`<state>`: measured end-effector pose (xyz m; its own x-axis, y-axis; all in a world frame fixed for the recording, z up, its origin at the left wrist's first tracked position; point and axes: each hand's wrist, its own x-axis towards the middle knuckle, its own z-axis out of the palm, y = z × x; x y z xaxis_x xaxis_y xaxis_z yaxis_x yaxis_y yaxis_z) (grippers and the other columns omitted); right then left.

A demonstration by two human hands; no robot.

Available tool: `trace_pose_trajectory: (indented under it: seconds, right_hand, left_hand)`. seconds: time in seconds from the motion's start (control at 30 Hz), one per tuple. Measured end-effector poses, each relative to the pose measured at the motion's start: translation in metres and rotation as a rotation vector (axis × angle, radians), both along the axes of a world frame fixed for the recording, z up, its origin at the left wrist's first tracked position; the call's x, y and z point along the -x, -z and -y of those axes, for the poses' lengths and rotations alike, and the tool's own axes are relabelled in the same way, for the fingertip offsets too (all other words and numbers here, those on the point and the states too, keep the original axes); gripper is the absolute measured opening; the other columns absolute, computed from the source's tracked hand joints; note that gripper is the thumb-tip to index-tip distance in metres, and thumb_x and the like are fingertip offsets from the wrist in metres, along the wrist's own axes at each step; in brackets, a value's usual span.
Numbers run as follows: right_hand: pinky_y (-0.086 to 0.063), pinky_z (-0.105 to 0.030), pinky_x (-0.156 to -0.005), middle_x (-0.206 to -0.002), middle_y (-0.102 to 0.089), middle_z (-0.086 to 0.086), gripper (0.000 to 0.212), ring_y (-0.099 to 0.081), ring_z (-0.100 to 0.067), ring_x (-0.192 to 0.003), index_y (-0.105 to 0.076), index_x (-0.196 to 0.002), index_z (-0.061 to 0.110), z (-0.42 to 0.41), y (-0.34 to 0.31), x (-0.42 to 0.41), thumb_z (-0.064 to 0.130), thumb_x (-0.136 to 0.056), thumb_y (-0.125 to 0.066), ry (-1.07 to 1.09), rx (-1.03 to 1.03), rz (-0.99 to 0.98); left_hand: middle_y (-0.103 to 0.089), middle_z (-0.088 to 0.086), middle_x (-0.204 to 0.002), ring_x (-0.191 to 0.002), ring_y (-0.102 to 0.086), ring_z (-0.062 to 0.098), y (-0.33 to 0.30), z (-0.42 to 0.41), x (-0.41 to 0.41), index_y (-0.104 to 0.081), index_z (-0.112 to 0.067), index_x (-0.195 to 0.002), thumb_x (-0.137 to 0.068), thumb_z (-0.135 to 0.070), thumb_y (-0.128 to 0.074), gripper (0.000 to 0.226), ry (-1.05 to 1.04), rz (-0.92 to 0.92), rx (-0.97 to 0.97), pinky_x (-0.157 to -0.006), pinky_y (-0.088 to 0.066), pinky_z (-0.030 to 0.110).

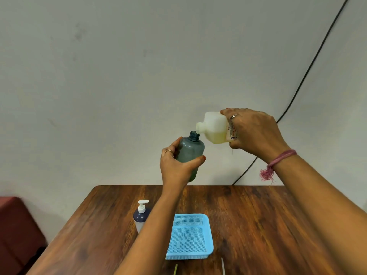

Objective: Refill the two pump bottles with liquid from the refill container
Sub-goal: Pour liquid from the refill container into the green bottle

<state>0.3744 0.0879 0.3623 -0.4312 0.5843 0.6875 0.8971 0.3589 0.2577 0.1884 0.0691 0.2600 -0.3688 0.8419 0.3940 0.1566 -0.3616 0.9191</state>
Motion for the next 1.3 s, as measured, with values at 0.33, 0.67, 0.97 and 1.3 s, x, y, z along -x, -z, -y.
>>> trace_pose_trajectory:
  seconds: [0.33,0.67,0.97,1.3]
  right_hand:
    - [-0.052,-0.032,-0.068,-0.106,-0.070,-0.005,0.077,-0.067,-0.028,-0.089,-0.060,-0.120,0.014,0.0003,-0.0002,-0.0010,0.021,-0.049,-0.088,0.009,-0.011,0.005]
    - [-0.052,-0.033,-0.070,-0.109,-0.069,-0.005,0.077,-0.066,-0.028,-0.092,-0.059,-0.123,0.015,0.0026,-0.0016,0.0008,0.022,-0.052,-0.087,0.016,0.001,0.019]
    - [-0.052,-0.033,-0.068,-0.108,-0.069,-0.004,0.078,-0.067,-0.028,-0.090,-0.060,-0.121,0.015,0.0010,-0.0025,0.0004,0.021,-0.048,-0.089,0.018,-0.017,0.020]
    - [-0.053,-0.033,-0.067,-0.106,-0.070,-0.005,0.081,-0.068,-0.028,-0.088,-0.061,-0.119,0.015,0.0010,-0.0012,0.0011,0.021,-0.044,-0.090,0.022,-0.038,0.020]
  left_hand:
    - [-0.053,-0.004,-0.122,-0.101,-0.055,0.004,-0.0015,0.0012,-0.0018,-0.053,-0.024,-0.133,-0.059,-0.019,-0.092,0.084,0.005,0.016,-0.001,-0.074,-0.051,0.014]
    - [-0.053,-0.002,-0.124,-0.102,-0.055,0.008,-0.0017,0.0029,-0.0009,-0.051,-0.024,-0.133,-0.059,-0.018,-0.091,0.084,0.002,0.008,-0.004,-0.074,-0.051,0.013]
    - [-0.054,-0.003,-0.124,-0.107,-0.055,0.010,-0.0019,0.0012,-0.0017,-0.052,-0.023,-0.133,-0.058,-0.019,-0.092,0.084,0.000,0.024,-0.005,-0.076,-0.053,0.016]
    - [-0.052,-0.003,-0.124,-0.103,-0.055,0.007,-0.0017,0.0024,-0.0020,-0.051,-0.027,-0.130,-0.059,-0.019,-0.091,0.082,0.012,0.030,-0.006,-0.073,-0.051,0.013]
